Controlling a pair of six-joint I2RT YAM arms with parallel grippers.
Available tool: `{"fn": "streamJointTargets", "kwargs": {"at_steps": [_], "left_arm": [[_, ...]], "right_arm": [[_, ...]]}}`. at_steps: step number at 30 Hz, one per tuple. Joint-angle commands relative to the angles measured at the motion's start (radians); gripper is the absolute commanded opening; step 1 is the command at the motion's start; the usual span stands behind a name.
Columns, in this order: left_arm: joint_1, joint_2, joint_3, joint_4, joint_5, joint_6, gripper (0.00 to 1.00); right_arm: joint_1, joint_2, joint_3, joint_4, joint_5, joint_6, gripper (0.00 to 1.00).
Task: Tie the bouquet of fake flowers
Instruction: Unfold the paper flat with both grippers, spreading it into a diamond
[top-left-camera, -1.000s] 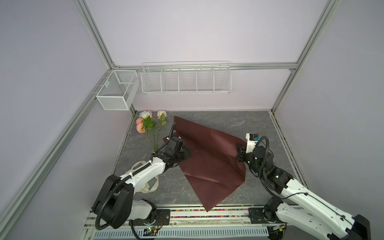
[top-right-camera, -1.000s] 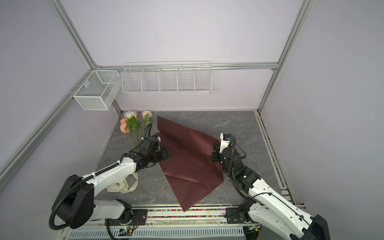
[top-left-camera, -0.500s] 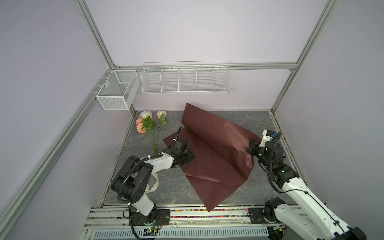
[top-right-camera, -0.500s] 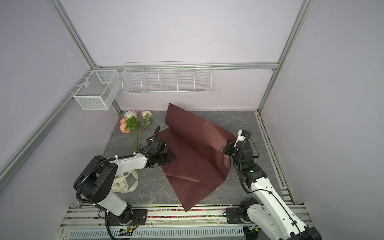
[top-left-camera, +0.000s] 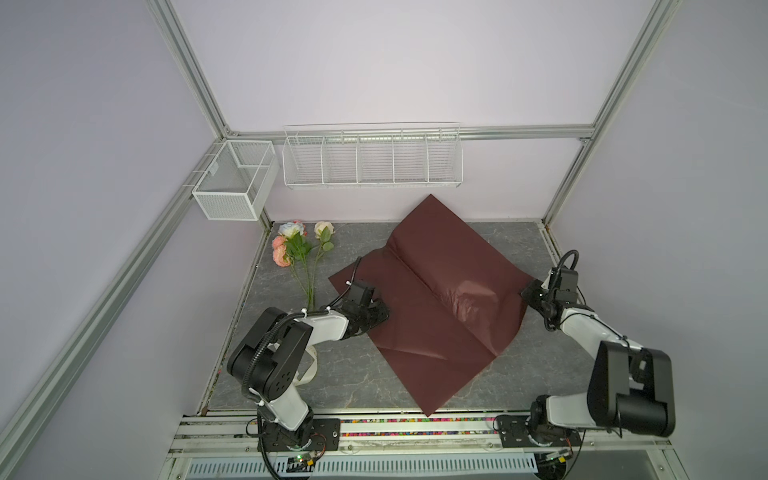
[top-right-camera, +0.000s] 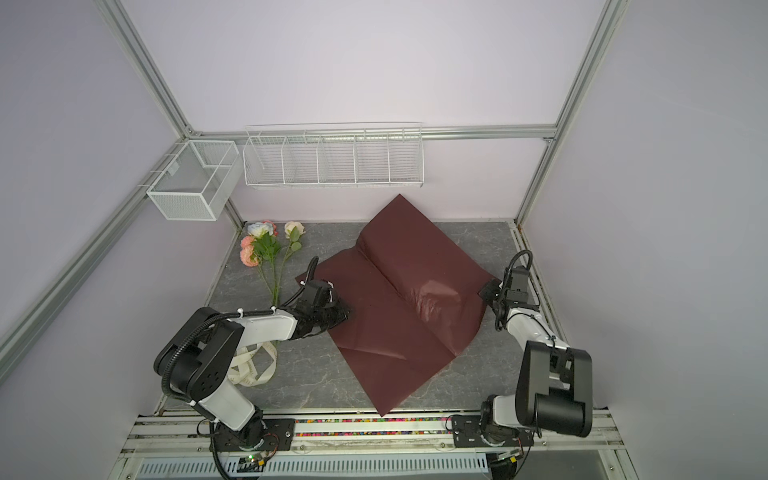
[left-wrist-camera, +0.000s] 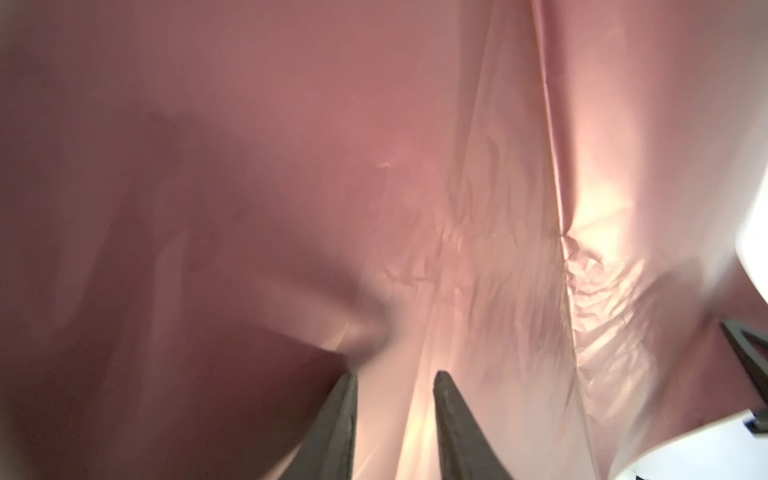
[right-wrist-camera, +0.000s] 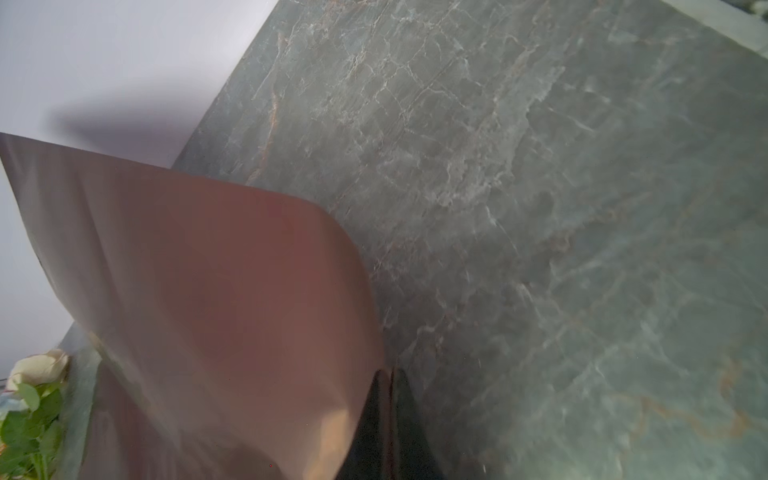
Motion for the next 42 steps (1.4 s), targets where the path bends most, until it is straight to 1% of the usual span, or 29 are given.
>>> {"fn": "streamJointTargets", "kwargs": {"at_steps": [1,3,4,6,9,14,15,16,17,19,20,21,24,25,27,30,32,34,36,39,41,42], "left_arm": [[0.015,0.062,-0.016,-0.069,-0.048,-0.025,0.33],[0.030,0.070,-0.020,-0.072,-0.047,-0.031,0.33],[0.036,0.071,-0.023,-0.069,-0.049,-0.032,0.33],[0.048,0.071,-0.027,-0.065,-0.050,-0.038,0.33],[0.063,0.067,-0.018,-0.088,-0.052,-0.025,0.33],[0.072,0.037,-0.008,-0.114,-0.037,-0.001,0.33],[0.072,0.034,-0.009,-0.112,-0.023,0.001,0.33],[0.071,0.032,-0.012,-0.111,-0.007,-0.002,0.33],[0.072,0.028,-0.016,-0.108,0.006,-0.003,0.33],[0.072,0.007,-0.039,-0.086,0.021,-0.011,0.33],[0.069,-0.005,-0.048,-0.081,0.020,-0.015,0.33],[0.069,-0.018,-0.057,-0.080,0.013,-0.017,0.33],[0.070,-0.049,-0.070,-0.086,-0.002,-0.016,0.33],[0.070,-0.057,-0.074,-0.084,-0.003,-0.016,0.33],[0.070,-0.070,-0.078,-0.086,-0.004,-0.013,0.33],[0.069,-0.084,-0.083,-0.068,0.018,0.003,0.33],[0.068,-0.100,-0.088,-0.026,0.055,0.021,0.36],[0.063,-0.129,-0.096,0.004,0.076,0.032,0.40],[0.062,-0.172,-0.089,-0.001,0.090,0.061,0.44],[0.064,-0.250,-0.037,-0.131,0.050,0.129,0.49],[0.068,-0.303,0.016,-0.274,-0.031,0.185,0.50],[0.076,-0.328,0.049,-0.363,-0.089,0.193,0.50]], "right_arm": [[-0.016,0.153,0.100,0.071,-0.015,-0.099,0.06],[-0.022,0.247,0.173,0.097,-0.138,-0.102,0.06],[-0.017,0.278,0.200,0.091,-0.165,-0.101,0.06],[-0.014,0.336,0.246,0.061,-0.181,-0.096,0.07],[-0.009,0.382,0.280,0.039,-0.205,-0.094,0.07],[-0.008,0.373,0.293,-0.039,-0.210,-0.128,0.07],[-0.009,0.372,0.301,-0.063,-0.218,-0.139,0.10],[-0.013,0.378,0.319,-0.096,-0.253,-0.158,0.15],[-0.015,0.384,0.346,-0.145,-0.292,-0.186,0.23],[-0.016,0.374,0.384,-0.253,-0.287,-0.223,0.35],[-0.015,0.360,0.403,-0.313,-0.260,-0.236,0.38],[-0.013,0.334,0.412,-0.363,-0.219,-0.244,0.44],[-0.011,0.231,0.393,-0.448,-0.075,-0.247,0.72],[-0.010,0.190,0.380,-0.469,-0.028,-0.247,0.80],[-0.010,0.122,0.357,-0.500,0.012,-0.258,0.88],[-0.004,0.041,0.307,-0.521,-0.018,-0.263,0.91],[0.014,-0.003,0.260,-0.500,-0.099,-0.273,0.91],[0.050,-0.029,0.225,-0.485,-0.161,-0.262,0.91],[0.128,-0.039,0.216,-0.491,-0.192,-0.263,0.89],[0.236,-0.075,0.195,-0.480,-0.180,-0.261,0.88],[0.299,-0.108,0.171,-0.444,-0.164,-0.241,0.88],[0.335,-0.124,0.160,-0.423,-0.159,-0.222,0.89]]}}
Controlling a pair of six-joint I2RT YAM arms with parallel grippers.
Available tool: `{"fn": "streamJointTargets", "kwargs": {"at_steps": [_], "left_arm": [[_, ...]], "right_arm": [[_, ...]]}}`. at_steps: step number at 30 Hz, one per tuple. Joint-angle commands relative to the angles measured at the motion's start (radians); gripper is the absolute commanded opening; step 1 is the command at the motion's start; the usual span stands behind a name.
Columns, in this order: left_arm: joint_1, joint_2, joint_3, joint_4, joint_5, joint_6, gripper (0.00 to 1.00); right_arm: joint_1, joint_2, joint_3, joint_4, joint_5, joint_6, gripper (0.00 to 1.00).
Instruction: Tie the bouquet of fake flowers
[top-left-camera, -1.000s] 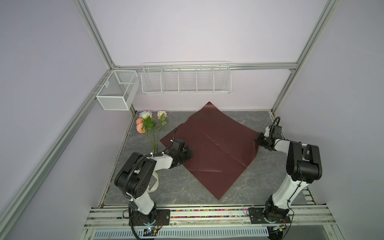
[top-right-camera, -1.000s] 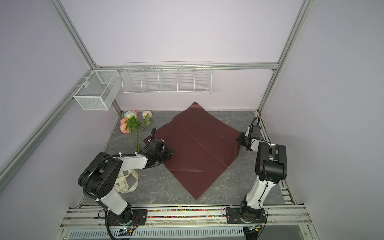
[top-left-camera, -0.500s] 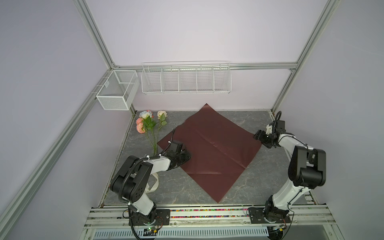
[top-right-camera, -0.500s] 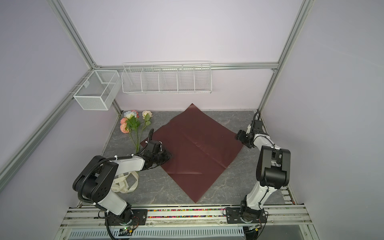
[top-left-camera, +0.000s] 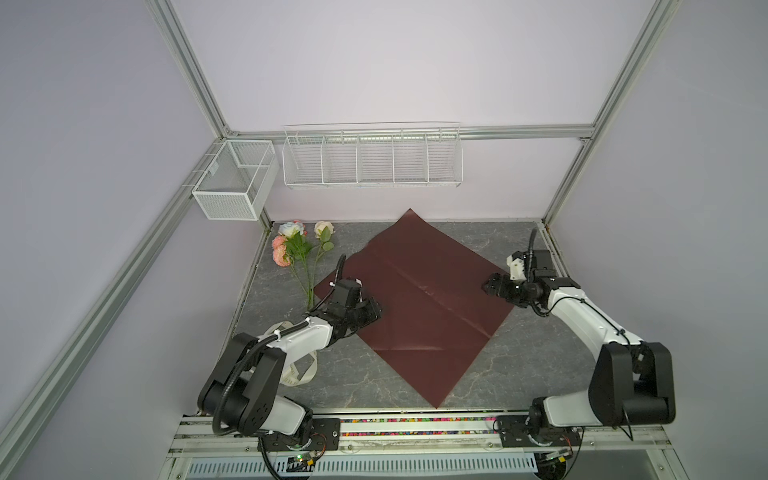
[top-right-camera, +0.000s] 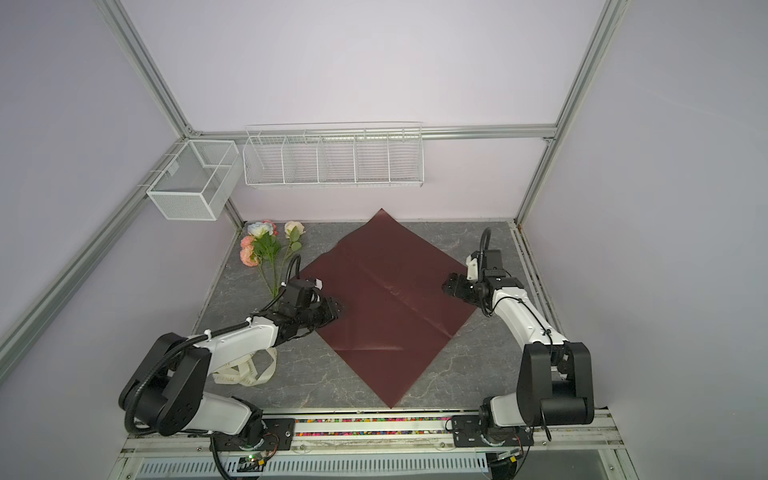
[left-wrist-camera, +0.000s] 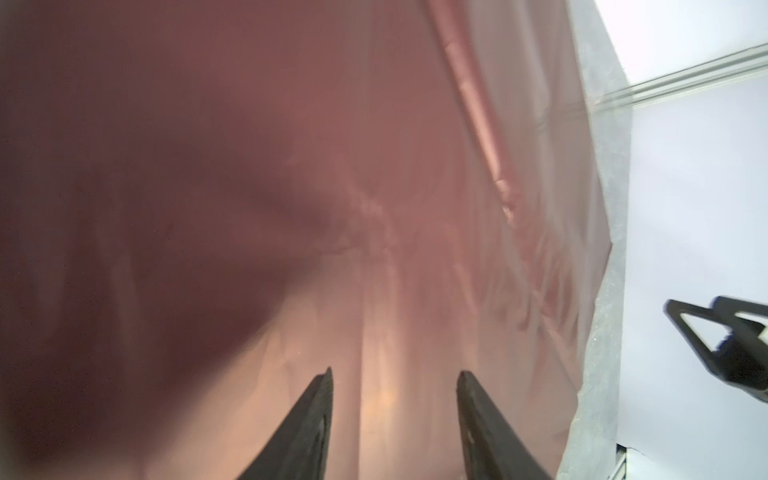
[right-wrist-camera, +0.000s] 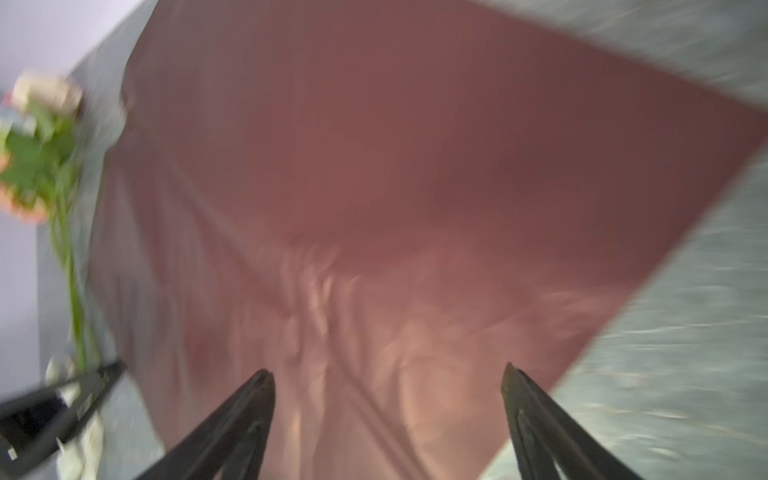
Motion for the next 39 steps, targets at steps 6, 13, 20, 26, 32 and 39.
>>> {"fn": "streamJointTargets", "kwargs": {"at_steps": [6,13,20,26,32,39], "left_arm": [[0.162,-0.157,0.171,-0.421,-0.291,0.245,0.35],[0.479,-0.022,0.304,-0.480,-0.033,0.464,0.40],[0.564,0.391,0.727,-0.793,-0.015,0.562,0.36],[0.564,0.574,0.978,-0.919,-0.094,0.610,0.38],[0.563,0.756,1.194,-1.048,-0.142,0.627,0.34],[0.564,0.842,1.260,-1.060,-0.106,0.640,0.30]], "right_arm": [[0.324,-0.111,-0.080,0.151,0.115,0.087,0.94],[0.499,0.006,0.058,0.093,0.175,0.065,0.93],[0.608,0.104,0.121,0.117,0.170,0.045,0.97],[0.626,0.142,0.096,0.162,0.158,0.087,0.98],[0.627,0.174,0.059,0.238,0.149,0.143,0.97],[0.633,0.234,0.070,0.261,0.131,0.166,0.96]]}}
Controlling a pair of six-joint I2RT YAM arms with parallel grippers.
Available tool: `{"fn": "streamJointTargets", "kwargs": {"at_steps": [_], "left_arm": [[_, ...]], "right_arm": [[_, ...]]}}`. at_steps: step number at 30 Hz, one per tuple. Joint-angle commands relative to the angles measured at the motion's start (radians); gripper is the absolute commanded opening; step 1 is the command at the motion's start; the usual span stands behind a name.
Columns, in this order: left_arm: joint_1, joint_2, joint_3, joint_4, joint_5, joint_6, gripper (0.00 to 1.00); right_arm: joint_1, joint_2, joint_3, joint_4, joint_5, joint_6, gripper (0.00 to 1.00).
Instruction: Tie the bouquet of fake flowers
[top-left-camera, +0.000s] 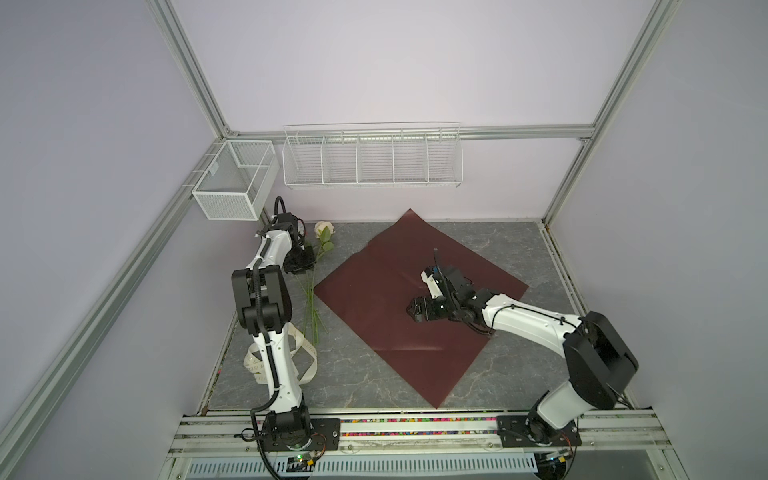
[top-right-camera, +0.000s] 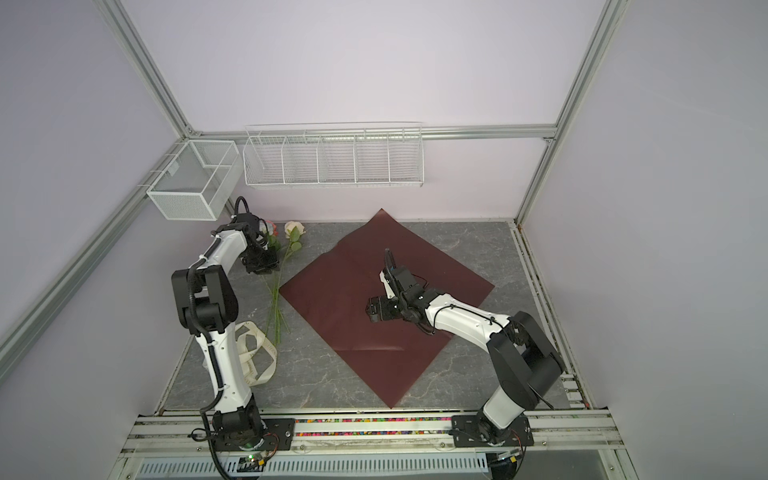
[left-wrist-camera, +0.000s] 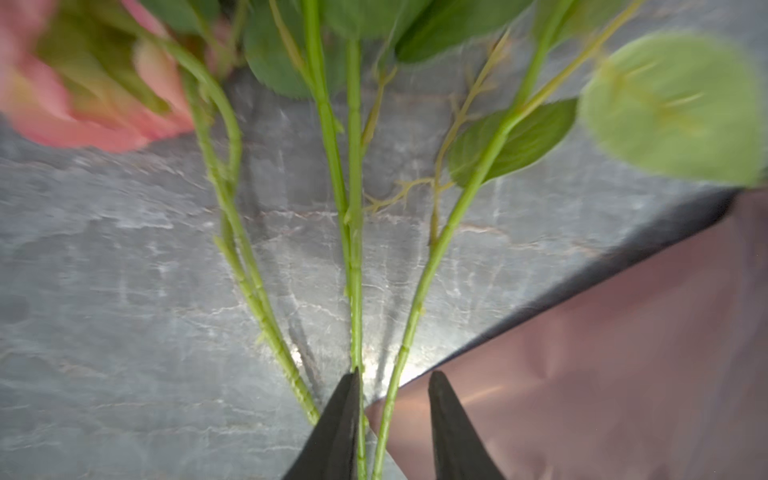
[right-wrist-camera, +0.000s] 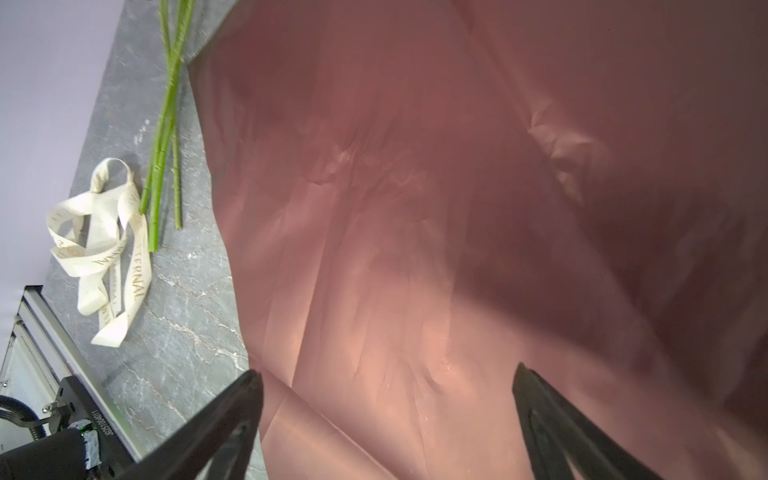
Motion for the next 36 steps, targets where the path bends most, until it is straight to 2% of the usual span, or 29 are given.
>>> {"fn": "streamJointTargets", "kwargs": {"at_steps": [1,9,12,20,28,36], "left_arm": [[0.001,0.017,0.028,-0.064,0.017,0.028,0.30],[-0.008,0.054,0.043,-0.063,0.011,0.044,0.30],[-0.022,0.078,0.073,-0.094,-0.004,0.058,0.22],[-0.043,0.108,0.108,-0.136,-0.052,0.073,0.21],[-0.081,0.069,0.117,-0.167,-0.116,0.092,0.18],[-0.083,0.114,0.130,-0.204,-0.155,0.104,0.18]], "right_arm": [[0.008,0.028,-0.002,0.032,-0.019,0.027,0.96],[0.009,0.057,0.006,0.029,-0.015,0.033,0.96],[0.009,0.054,-0.001,0.028,-0.010,0.034,0.96],[0.009,0.051,-0.012,0.024,-0.012,0.035,0.96],[0.009,0.011,-0.009,-0.003,-0.002,0.008,0.96],[0.009,-0.073,-0.036,-0.043,0.022,-0.005,0.96]]}}
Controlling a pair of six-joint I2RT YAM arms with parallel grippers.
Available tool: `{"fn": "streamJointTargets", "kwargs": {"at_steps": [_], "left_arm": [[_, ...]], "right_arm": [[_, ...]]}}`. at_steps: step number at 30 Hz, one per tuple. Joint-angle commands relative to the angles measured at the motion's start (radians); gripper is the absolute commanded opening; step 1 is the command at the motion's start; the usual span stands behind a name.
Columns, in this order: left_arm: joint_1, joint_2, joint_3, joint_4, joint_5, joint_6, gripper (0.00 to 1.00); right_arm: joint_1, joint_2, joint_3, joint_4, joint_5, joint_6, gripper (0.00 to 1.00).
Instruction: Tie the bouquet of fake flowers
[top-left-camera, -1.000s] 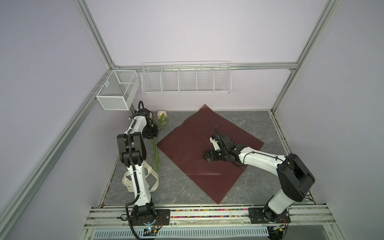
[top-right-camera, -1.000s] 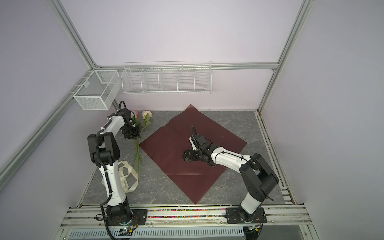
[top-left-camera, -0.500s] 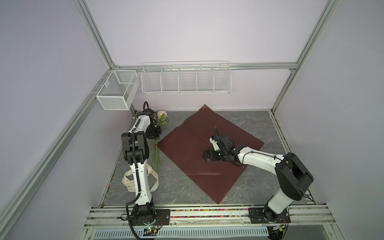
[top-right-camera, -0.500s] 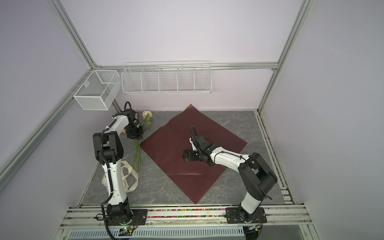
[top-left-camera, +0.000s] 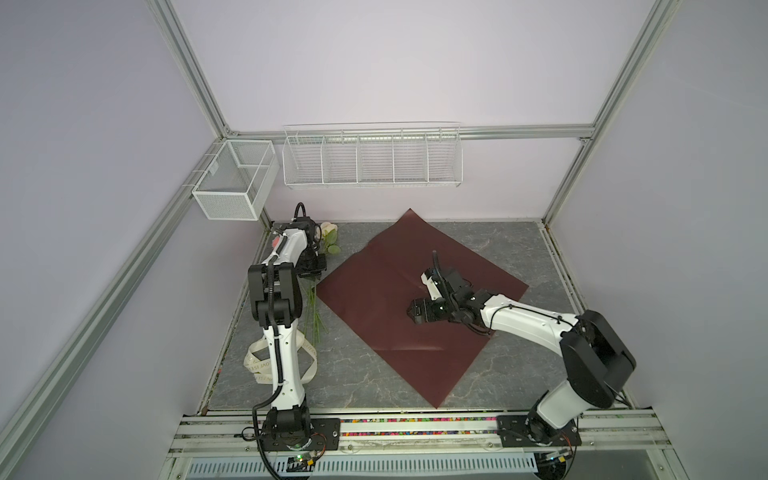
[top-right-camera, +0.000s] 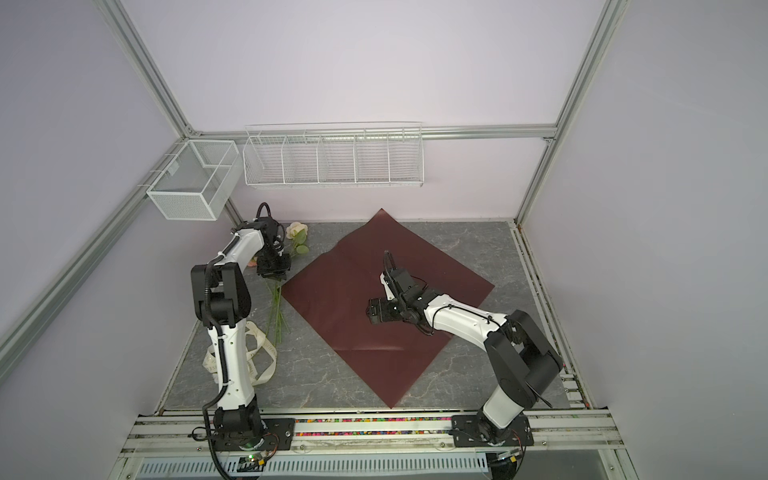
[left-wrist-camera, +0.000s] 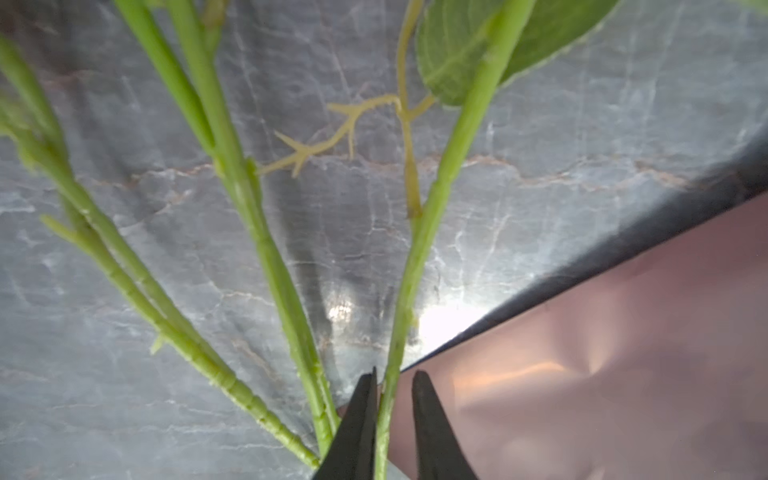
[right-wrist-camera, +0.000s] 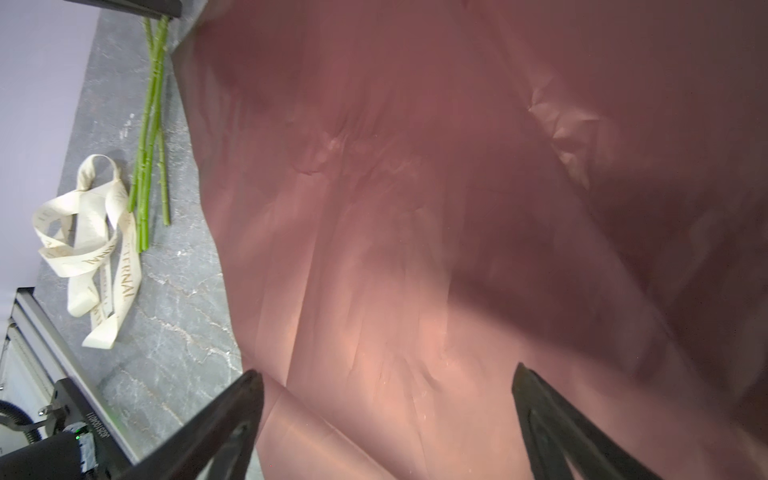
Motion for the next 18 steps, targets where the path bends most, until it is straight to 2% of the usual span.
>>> {"fn": "streamJointTargets", "kwargs": {"at_steps": [1,8,18], "left_arm": [[0.003,0.027,0.033,-0.066,-0.044,0.033,0.17],[0.002,0.024,0.029,-0.064,-0.049,0.049,0.15],[0.003,0.046,0.053,-0.076,-0.027,0.062,0.15]], "right_arm": [[0.006,-0.061,-0.030,-0.036,0.017,-0.016,0.96],[0.006,-0.124,-0.050,-0.088,0.052,-0.033,0.97],[0.007,-0.243,-0.087,-0.136,0.083,0.013,0.98]]}}
